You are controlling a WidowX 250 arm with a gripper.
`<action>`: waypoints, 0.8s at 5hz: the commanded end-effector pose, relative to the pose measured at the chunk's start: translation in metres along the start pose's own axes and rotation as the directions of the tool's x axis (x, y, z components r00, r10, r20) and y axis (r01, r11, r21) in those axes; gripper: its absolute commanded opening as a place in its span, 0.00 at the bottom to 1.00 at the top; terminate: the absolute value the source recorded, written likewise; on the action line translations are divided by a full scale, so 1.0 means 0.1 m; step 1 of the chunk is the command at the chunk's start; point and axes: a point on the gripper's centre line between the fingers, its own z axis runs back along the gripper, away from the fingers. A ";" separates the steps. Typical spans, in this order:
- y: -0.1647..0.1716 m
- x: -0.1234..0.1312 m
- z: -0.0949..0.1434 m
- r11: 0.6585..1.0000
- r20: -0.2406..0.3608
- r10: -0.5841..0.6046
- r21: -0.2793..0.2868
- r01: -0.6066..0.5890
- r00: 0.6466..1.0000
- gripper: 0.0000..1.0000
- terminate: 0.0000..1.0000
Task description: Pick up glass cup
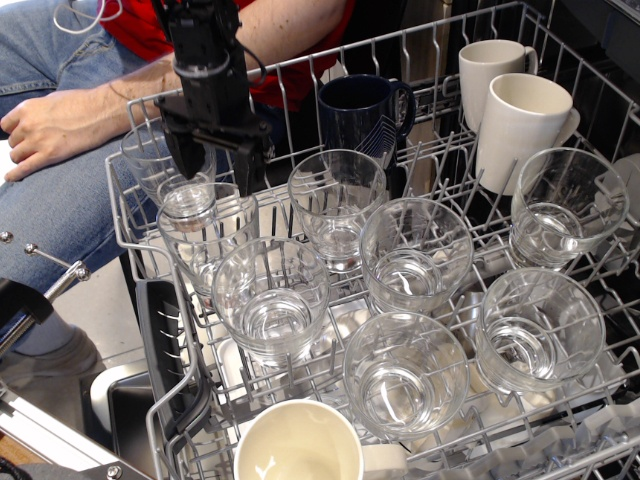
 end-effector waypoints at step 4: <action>-0.06 0.33 -0.56 0.999 0.102 0.011 0.045 -0.015 0.995 1.00 0.00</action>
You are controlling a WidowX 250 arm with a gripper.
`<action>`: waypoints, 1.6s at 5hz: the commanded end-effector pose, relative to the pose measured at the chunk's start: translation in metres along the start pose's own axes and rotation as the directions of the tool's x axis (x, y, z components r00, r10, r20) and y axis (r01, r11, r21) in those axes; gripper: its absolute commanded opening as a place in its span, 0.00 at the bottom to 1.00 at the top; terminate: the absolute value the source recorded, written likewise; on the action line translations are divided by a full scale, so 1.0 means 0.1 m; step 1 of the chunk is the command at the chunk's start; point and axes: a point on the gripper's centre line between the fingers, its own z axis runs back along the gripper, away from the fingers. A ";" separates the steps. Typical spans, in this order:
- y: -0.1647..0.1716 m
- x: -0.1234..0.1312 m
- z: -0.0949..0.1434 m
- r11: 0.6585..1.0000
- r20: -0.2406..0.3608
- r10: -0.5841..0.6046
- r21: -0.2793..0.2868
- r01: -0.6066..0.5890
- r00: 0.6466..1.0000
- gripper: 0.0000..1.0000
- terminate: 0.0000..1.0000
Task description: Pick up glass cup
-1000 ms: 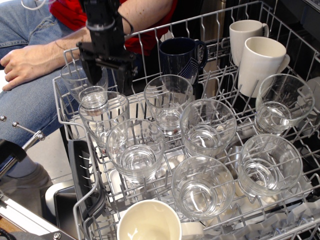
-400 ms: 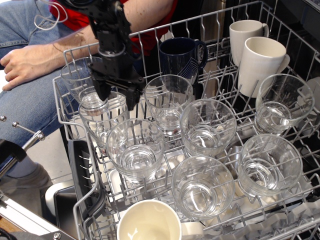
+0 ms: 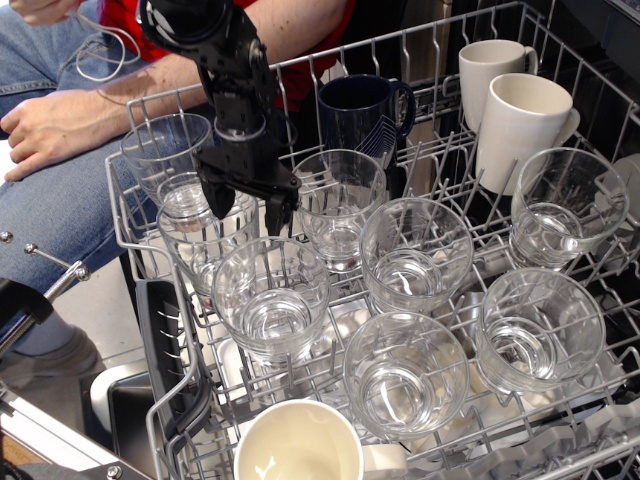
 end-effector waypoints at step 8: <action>0.20 0.11 0.69 0.999 0.051 -0.013 0.053 0.010 0.999 0.00 0.00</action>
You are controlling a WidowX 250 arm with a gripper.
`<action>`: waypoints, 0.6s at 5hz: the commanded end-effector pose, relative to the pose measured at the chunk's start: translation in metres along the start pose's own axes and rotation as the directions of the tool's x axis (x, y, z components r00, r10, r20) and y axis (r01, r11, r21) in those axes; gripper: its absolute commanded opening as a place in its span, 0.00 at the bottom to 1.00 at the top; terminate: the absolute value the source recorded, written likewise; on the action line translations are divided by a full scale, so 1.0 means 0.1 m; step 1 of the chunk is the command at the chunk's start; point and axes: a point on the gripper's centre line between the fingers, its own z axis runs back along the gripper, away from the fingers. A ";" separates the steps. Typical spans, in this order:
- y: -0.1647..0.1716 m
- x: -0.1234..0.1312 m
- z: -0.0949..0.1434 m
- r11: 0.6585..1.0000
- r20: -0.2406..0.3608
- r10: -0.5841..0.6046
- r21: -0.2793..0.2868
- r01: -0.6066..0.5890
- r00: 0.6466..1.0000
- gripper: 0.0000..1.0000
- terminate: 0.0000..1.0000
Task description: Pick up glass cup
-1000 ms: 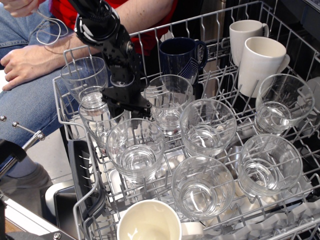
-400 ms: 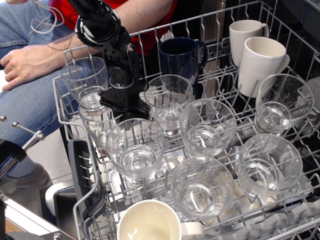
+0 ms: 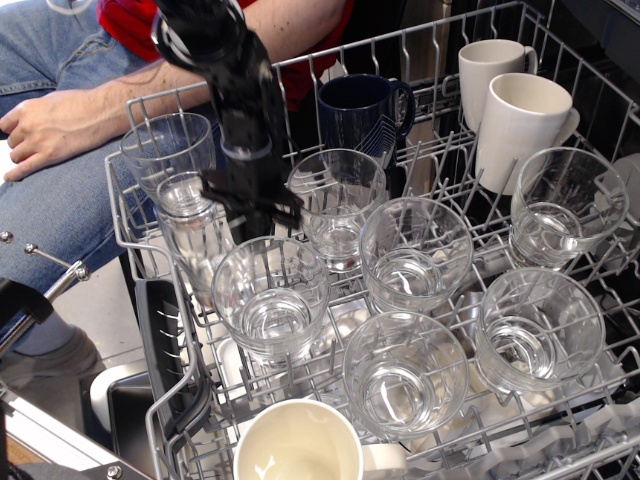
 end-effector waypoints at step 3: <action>0.16 0.25 1.50 0.997 0.161 -0.062 0.062 0.053 0.985 0.00 0.00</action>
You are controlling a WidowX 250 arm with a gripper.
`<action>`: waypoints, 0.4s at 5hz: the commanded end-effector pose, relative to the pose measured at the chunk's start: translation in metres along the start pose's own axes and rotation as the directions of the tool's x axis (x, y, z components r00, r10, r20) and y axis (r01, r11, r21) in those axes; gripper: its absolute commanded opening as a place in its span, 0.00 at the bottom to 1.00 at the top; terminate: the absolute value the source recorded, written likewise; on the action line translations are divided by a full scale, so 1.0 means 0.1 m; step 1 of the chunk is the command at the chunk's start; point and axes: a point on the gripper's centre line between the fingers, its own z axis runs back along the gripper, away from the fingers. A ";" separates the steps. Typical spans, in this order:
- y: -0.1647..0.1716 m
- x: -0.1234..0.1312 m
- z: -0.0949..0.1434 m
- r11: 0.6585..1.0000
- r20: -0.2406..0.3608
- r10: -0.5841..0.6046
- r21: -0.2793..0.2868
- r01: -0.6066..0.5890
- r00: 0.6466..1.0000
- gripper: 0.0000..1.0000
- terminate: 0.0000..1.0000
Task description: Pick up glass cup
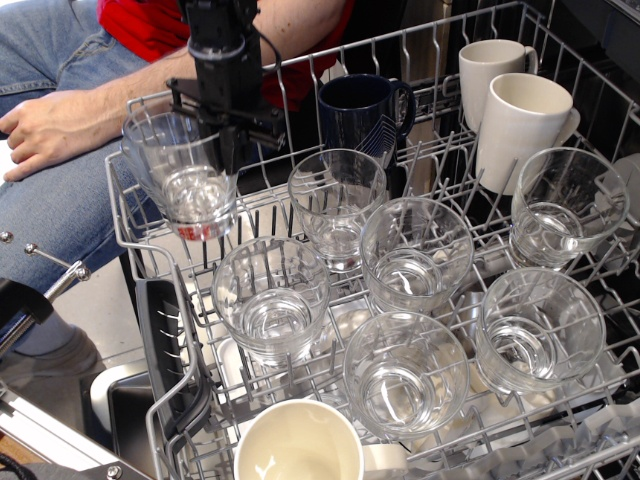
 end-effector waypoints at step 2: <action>0.04 0.26 0.86 0.995 0.127 -0.038 0.098 0.025 0.991 0.00 1.00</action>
